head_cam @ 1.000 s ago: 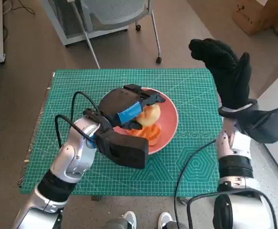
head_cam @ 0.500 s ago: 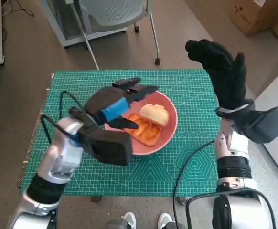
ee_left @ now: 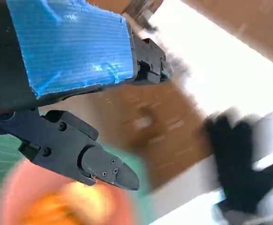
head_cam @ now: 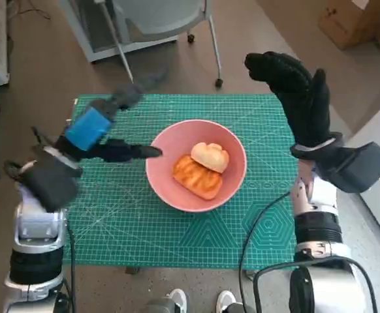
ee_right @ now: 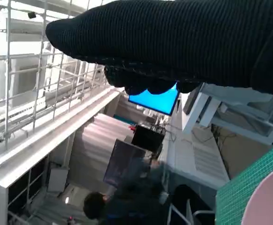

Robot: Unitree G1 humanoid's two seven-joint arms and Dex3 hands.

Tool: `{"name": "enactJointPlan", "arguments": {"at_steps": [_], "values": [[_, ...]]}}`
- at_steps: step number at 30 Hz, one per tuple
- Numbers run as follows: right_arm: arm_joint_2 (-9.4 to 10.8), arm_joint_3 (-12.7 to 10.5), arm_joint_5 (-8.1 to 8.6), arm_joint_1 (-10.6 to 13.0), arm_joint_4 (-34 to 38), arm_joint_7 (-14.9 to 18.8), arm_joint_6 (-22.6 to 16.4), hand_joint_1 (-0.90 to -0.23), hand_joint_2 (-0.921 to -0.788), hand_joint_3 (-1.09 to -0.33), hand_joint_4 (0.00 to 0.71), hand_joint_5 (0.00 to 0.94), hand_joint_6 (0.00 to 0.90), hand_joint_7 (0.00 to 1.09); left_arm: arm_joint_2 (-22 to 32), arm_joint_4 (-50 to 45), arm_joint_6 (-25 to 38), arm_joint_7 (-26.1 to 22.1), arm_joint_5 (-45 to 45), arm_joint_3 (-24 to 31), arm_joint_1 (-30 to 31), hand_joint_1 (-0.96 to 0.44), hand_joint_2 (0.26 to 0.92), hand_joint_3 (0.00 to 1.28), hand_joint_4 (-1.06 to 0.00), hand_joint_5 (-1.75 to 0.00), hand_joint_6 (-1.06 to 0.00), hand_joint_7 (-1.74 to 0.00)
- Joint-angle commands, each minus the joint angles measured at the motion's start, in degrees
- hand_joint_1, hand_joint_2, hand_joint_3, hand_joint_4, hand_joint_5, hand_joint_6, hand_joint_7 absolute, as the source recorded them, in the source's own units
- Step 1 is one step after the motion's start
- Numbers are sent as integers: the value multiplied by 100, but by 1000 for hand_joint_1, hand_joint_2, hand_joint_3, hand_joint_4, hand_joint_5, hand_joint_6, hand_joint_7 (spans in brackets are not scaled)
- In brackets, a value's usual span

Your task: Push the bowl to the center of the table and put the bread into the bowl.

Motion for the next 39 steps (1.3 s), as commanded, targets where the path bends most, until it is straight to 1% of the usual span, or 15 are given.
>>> {"name": "enactJointPlan", "arguments": {"at_steps": [1, 5, 8, 13, 20, 24, 30, 35, 39], "values": [[-60, 33, -79, -98, -19, -78, 241, -567, -921, -539, 226, 1, 348, 1, -477, 205, -92, 290, -1097, 631, -131, -473, 894, 58, -64, -11, -43, -397], [-83, 36, -103, -185, 12, -110, 293, -571, -921, -512, 232, 3, 354, 4, -543, 262, 21, 445, -1461, 782, -220, -472, 902, 48, -103, -23, -11, -568], [-82, 41, -96, -224, -1, -123, 351, -579, -921, -492, 240, 6, 363, 8, -432, 190, 16, 455, -1478, 734, -217, -446, 903, 37, -129, -30, -12, -630], [-80, 48, -84, -245, -52, -124, 419, -586, -921, -476, 245, 7, 369, 10, -381, 201, -62, 447, -1519, 677, -236, -424, 908, 28, -160, -37, -4, -681], [-80, 56, -92, -263, -82, -120, 405, -592, -921, -468, 248, 7, 368, 9, -538, 199, -101, 476, -1644, 592, -282, -419, 914, 19, -180, -39, -9, -758], [-76, 56, -72, -255, -102, -95, 409, -600, -921, -467, 251, 7, 363, 5, -610, 202, -131, 579, -1645, 572, -303, -419, 915, 16, -180, -36, -5, -784], [-64, 80, -109, -237, -134, -136, 396, -599, -921, -467, 249, 4, 356, 2, -765, 179, -223, 861, -1526, 505, -340, -438, 919, 12, -193, -35, -24, -774], [-57, 96, -119, -200, -171, -168, 406, -591, -921, -468, 247, 3, 354, 1, -904, 141, -261, 1105, -1477, 421, -356, -436, 920, 10, -230, -43, -49, -735], [-59, 109, -138, -164, -190, -208, 387, -588, -921, -471, 246, 2, 355, 1, -963, 158, -284, 1167, -1447, 352, -386, -417, 921, 16, -263, -55, -60, -723]]}}
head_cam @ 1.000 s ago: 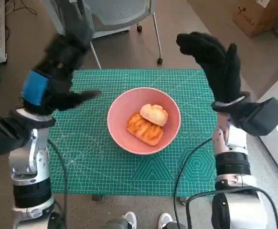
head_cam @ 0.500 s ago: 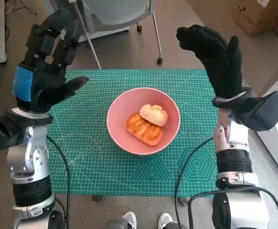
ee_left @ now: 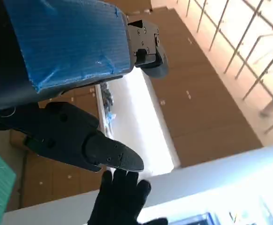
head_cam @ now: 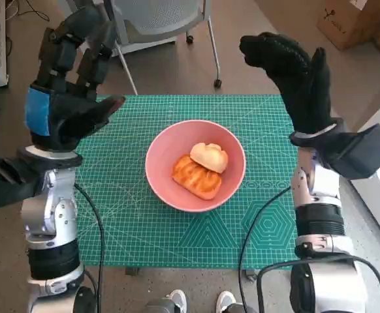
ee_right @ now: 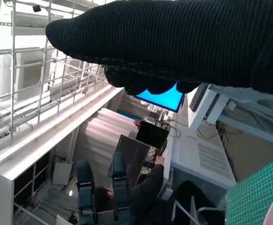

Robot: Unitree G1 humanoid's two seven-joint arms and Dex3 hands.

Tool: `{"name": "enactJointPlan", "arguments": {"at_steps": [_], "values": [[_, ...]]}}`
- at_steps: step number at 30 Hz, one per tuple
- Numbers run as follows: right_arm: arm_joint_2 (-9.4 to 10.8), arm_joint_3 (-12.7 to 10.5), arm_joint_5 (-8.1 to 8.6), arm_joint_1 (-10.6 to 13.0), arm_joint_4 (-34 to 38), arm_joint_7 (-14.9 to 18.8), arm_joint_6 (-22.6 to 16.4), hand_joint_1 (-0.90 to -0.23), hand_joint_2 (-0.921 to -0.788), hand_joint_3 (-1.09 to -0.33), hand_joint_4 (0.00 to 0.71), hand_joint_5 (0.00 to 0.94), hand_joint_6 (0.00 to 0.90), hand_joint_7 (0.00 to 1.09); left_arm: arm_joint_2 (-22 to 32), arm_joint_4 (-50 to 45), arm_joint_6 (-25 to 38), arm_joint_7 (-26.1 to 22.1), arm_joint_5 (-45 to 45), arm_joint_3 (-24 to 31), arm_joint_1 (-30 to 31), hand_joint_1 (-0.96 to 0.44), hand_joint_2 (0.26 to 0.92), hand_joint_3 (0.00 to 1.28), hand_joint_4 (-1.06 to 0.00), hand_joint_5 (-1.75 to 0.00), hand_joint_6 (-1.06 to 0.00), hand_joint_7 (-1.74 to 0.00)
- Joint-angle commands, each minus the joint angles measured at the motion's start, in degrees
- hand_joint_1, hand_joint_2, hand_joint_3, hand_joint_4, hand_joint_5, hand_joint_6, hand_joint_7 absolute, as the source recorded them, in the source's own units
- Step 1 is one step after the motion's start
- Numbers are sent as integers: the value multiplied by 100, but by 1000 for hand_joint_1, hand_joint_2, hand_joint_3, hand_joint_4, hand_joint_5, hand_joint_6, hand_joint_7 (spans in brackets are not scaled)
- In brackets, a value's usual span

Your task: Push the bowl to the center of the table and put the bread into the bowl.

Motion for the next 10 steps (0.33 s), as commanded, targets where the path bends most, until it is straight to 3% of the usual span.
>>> {"name": "enactJointPlan", "arguments": {"at_steps": [1, 10], "values": [[-8, 43, -128, 120, -6, -77, 48, -589, -921, -472, 246, 2, 355, 1, -60, -48, -100, 58, 29, -91, -138, -412, 921, 17, -269, -57, -63, -724], [-22, 44, -132, 123, 10, -125, 16, -599, -921, -477, 246, 1, 367, 7, -26, 83, -94, -20, 49, -205, -250, -380, 920, 33, -269, -58, -31, -780]]}}
